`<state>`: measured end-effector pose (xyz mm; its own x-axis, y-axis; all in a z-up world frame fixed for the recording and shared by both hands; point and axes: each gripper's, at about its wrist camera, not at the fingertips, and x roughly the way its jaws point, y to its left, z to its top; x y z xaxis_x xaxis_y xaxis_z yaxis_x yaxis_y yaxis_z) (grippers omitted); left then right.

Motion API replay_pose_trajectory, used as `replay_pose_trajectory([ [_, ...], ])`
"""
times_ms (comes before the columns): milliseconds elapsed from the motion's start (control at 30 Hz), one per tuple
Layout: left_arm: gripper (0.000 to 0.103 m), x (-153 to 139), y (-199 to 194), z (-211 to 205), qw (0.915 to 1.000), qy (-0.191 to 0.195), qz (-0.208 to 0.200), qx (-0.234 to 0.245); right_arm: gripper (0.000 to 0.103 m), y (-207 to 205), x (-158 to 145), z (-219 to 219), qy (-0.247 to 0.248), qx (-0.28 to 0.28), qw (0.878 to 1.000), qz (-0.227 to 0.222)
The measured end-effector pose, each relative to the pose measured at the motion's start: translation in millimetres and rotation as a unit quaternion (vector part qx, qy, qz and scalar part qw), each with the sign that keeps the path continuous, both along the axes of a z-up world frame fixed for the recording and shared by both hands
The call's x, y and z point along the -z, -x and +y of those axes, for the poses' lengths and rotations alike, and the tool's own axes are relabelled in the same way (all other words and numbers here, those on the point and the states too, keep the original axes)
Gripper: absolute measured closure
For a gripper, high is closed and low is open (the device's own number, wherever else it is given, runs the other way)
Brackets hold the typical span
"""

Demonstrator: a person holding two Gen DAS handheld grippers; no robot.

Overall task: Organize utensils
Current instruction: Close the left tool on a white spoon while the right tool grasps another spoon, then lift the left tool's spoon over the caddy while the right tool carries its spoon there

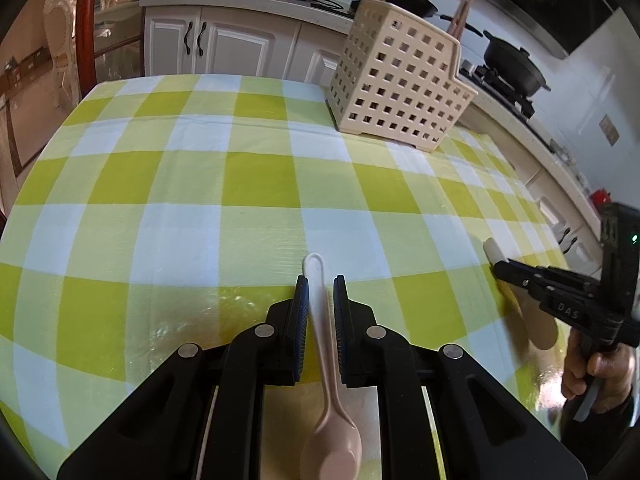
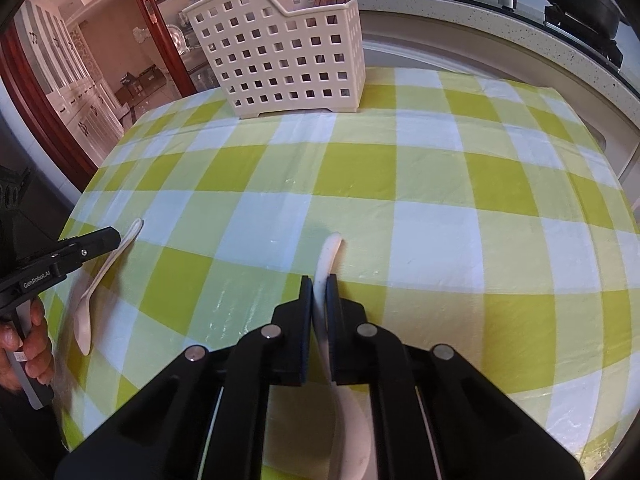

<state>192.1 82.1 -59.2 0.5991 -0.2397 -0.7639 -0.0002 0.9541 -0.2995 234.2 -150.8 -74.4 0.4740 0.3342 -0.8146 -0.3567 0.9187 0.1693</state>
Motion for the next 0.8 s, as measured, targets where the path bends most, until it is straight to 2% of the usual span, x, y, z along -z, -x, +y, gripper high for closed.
replay_pose_trajectory([
  [567,0.091,8,2,-4,0.9998,0.007,0.011,0.016,0.096,0,0,0,-0.002,0.0,1.0,-0.001],
  [667,0.092,8,2,-9,0.9997,-0.014,0.011,0.016,0.096,0,0,0,-0.002,0.001,1.0,-0.001],
  [800,0.096,7,2,-10,0.9997,-0.021,0.013,0.01,0.096,0,0,0,-0.002,0.001,1.0,0.0],
])
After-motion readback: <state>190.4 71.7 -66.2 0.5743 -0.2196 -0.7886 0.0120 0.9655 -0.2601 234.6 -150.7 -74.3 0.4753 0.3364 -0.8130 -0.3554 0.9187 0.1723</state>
